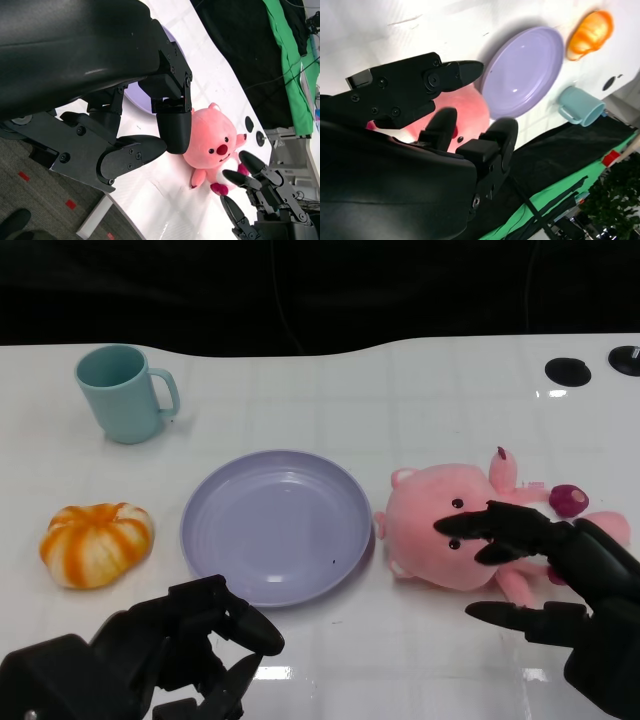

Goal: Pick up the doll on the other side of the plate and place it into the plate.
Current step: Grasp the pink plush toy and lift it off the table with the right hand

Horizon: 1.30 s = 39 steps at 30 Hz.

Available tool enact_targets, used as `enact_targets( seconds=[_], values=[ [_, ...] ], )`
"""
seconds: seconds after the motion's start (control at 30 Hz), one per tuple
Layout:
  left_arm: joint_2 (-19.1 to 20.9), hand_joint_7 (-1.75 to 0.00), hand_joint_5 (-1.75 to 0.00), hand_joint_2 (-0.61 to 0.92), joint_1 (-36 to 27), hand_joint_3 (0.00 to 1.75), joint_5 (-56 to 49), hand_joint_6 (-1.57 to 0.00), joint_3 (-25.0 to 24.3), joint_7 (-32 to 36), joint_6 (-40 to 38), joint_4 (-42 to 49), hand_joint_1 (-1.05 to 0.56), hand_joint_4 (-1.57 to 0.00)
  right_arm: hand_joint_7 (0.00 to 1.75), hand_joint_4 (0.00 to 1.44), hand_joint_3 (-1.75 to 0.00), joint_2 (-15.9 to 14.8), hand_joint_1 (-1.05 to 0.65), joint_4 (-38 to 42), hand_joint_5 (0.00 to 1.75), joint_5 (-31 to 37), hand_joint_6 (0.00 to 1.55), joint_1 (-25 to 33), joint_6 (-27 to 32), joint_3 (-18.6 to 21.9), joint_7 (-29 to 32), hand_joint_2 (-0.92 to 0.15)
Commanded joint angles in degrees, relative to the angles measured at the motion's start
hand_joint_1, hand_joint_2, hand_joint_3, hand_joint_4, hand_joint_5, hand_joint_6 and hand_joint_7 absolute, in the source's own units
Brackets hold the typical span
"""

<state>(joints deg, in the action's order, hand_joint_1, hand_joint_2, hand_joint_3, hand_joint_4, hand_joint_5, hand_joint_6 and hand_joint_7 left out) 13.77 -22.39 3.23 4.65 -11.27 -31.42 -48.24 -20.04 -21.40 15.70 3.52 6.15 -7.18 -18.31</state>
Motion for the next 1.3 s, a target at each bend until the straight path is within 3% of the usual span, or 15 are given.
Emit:
enact_targets(
  seconds=[0.03, 0.2, 0.57, 1.0, 1.2, 1.3],
  values=[
    [0.39, -1.18, -1.65, 0.65, 0.34, 0.82, 0.2, -0.64, 0.01, -0.17, -0.09, -0.76, -0.23, -0.62, 0.14, 0.0, -0.02, -0.84, -0.45, -1.02, 0.64, 0.45, 0.18, -1.0, 0.91, 1.36, 0.37, -0.92],
    [0.38, -1.18, -1.65, 0.66, 0.31, 0.82, -0.27, -0.64, 0.44, -0.11, 0.62, -0.63, -0.22, -0.63, 0.11, 0.0, 0.0, -1.45, -0.5, 0.09, 0.43, 2.42, 0.15, -1.68, 0.33, 2.02, 1.55, -0.9],
    [0.12, -1.18, -1.63, 0.67, 0.44, 0.81, -1.43, -0.63, 1.62, 0.27, 0.51, -0.8, -0.21, -0.61, 0.06, 0.0, 0.0, -6.08, -0.64, -2.91, 0.18, 12.44, 0.07, -5.13, 9.03, -0.48, -4.04, -0.91],
    [0.21, -1.17, -1.63, 0.69, 0.05, 0.76, -2.01, -0.63, 2.24, 0.0, 0.5, -1.18, -0.23, -0.62, 0.06, 0.0, -0.01, -6.49, -0.59, 5.78, 0.27, 23.46, 0.17, -13.25, 13.9, -7.42, -5.58, -0.88],
    [0.38, -1.17, -1.64, 0.69, -0.22, 0.79, -2.19, -0.65, 2.23, -0.24, 1.05, -1.32, -0.23, -0.6, 0.05, 0.02, 0.0, -6.34, -0.62, 13.59, 0.31, 25.91, 0.2, -16.18, 11.32, -9.87, -2.92, -0.89],
    [0.7, -1.27, -1.68, 0.72, -0.43, 0.79, -2.28, -0.64, 2.23, -0.54, 0.65, -1.58, -0.23, -0.55, 0.05, 0.02, -0.01, -6.06, -0.65, 17.23, 0.33, 26.38, 0.21, -17.66, 10.8, -10.66, -2.28, -0.91]
  ],
)
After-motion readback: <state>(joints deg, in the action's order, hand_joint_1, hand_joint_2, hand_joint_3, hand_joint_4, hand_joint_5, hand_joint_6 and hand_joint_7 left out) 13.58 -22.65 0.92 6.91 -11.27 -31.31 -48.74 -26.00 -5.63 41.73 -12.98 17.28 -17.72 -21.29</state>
